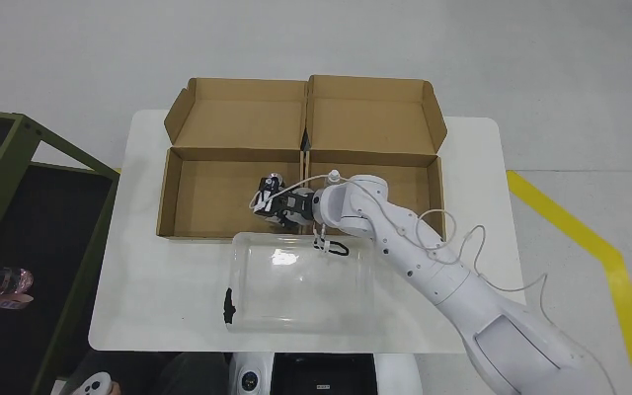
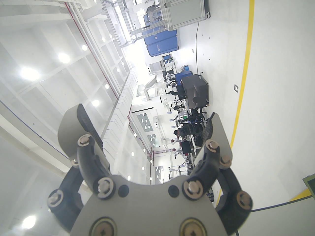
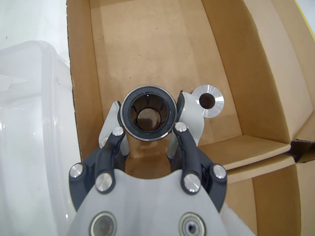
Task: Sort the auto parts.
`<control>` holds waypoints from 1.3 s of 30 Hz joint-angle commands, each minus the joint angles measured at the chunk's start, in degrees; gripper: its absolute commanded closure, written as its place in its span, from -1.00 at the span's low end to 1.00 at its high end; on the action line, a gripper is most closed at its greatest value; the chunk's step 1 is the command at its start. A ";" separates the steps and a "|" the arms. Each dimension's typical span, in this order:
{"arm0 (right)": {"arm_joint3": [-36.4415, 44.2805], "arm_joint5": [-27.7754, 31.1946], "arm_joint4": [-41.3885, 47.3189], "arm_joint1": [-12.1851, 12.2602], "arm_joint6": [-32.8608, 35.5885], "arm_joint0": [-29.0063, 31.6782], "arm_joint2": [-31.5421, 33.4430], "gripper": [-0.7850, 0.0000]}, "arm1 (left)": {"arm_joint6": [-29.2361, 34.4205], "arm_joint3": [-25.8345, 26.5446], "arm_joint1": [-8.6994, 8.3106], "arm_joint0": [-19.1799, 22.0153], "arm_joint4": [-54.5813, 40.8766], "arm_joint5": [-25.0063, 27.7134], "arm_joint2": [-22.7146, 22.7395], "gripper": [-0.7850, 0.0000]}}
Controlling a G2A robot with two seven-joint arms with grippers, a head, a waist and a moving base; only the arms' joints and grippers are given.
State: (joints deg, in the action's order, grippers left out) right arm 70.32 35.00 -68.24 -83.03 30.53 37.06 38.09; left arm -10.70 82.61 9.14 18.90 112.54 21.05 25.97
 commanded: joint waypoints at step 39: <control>39.42 5.49 -3.90 7.41 0.10 21.29 23.95 -0.26 | 0.00 0.00 0.00 0.00 0.00 0.00 0.00 -1.00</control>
State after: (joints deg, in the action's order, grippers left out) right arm 109.29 40.40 -72.03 -75.79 30.85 57.80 61.35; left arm -10.70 82.61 9.14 18.90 112.54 21.05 25.97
